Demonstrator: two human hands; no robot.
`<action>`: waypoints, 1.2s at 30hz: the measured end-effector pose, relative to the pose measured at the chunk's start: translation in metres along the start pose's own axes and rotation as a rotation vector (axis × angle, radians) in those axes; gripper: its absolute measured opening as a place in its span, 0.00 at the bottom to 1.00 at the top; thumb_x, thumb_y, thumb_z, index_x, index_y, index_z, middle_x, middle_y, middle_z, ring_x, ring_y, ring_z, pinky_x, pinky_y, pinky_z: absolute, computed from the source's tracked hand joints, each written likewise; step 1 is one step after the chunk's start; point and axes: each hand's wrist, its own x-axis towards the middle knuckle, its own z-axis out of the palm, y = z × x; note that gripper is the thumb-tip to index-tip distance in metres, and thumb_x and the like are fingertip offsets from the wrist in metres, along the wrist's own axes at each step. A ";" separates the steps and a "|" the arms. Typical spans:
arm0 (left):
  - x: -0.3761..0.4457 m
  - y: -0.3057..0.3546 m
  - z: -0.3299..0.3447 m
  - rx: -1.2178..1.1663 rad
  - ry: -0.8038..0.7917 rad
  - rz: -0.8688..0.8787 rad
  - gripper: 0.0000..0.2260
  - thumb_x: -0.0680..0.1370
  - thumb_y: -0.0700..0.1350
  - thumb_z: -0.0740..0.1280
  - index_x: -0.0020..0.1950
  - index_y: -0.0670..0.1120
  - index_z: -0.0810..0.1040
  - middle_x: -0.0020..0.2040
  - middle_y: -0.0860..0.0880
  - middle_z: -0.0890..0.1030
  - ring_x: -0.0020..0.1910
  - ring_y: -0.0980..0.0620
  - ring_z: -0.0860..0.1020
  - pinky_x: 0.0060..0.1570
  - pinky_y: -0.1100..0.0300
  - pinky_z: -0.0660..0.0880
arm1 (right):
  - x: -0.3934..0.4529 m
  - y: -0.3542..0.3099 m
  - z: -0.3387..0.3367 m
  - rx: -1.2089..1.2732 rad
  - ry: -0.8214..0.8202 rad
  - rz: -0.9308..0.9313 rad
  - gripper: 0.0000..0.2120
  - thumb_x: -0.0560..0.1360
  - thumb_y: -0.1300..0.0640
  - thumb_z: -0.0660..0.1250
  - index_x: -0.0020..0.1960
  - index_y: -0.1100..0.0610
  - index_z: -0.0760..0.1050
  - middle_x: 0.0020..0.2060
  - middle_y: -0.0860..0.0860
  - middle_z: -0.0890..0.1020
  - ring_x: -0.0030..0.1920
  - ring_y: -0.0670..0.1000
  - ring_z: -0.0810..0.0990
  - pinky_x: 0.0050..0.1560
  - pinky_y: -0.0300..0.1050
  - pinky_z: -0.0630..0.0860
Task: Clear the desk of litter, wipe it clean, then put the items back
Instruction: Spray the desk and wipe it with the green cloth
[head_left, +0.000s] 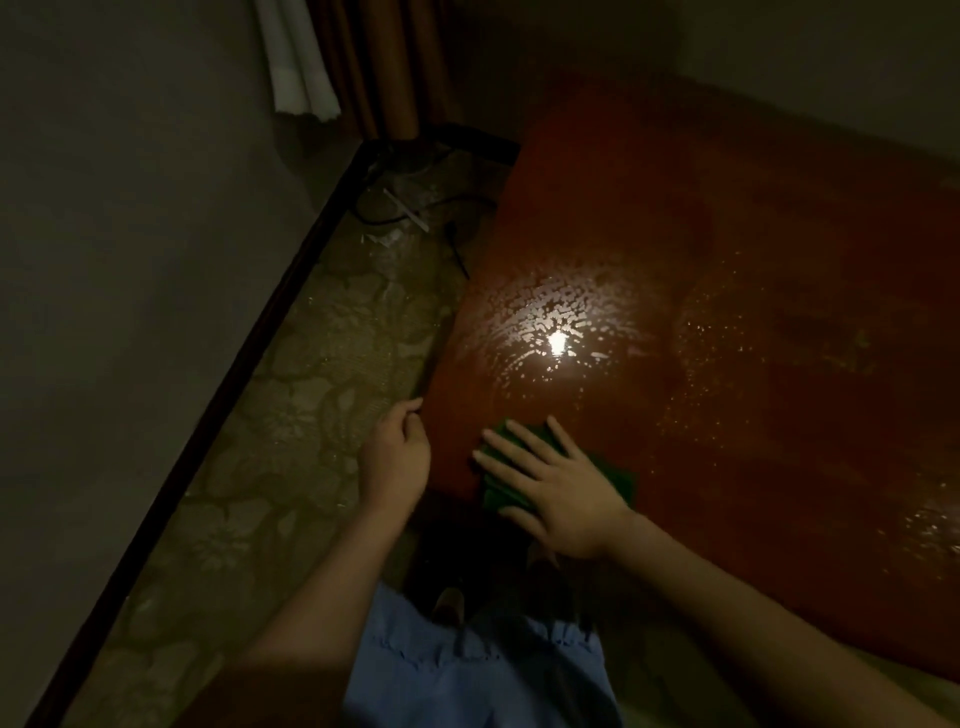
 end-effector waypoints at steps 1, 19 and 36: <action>0.001 0.000 0.001 -0.009 0.016 -0.007 0.14 0.82 0.42 0.55 0.64 0.46 0.75 0.59 0.48 0.77 0.55 0.50 0.75 0.56 0.59 0.70 | -0.001 0.016 -0.004 -0.005 0.018 0.088 0.28 0.79 0.36 0.39 0.76 0.42 0.39 0.77 0.46 0.48 0.77 0.53 0.44 0.74 0.62 0.40; 0.005 0.023 0.009 0.094 0.057 0.169 0.15 0.82 0.46 0.55 0.67 0.47 0.72 0.65 0.46 0.72 0.66 0.48 0.68 0.67 0.54 0.64 | -0.012 -0.016 0.012 -0.057 0.006 0.042 0.30 0.79 0.39 0.49 0.78 0.49 0.53 0.76 0.50 0.59 0.76 0.54 0.54 0.71 0.63 0.51; -0.010 0.028 0.068 0.857 -0.214 0.420 0.29 0.72 0.61 0.32 0.70 0.52 0.28 0.71 0.51 0.28 0.71 0.52 0.28 0.68 0.47 0.29 | 0.018 0.053 -0.022 0.055 0.145 0.323 0.29 0.80 0.41 0.49 0.78 0.49 0.51 0.77 0.50 0.54 0.77 0.54 0.49 0.75 0.61 0.46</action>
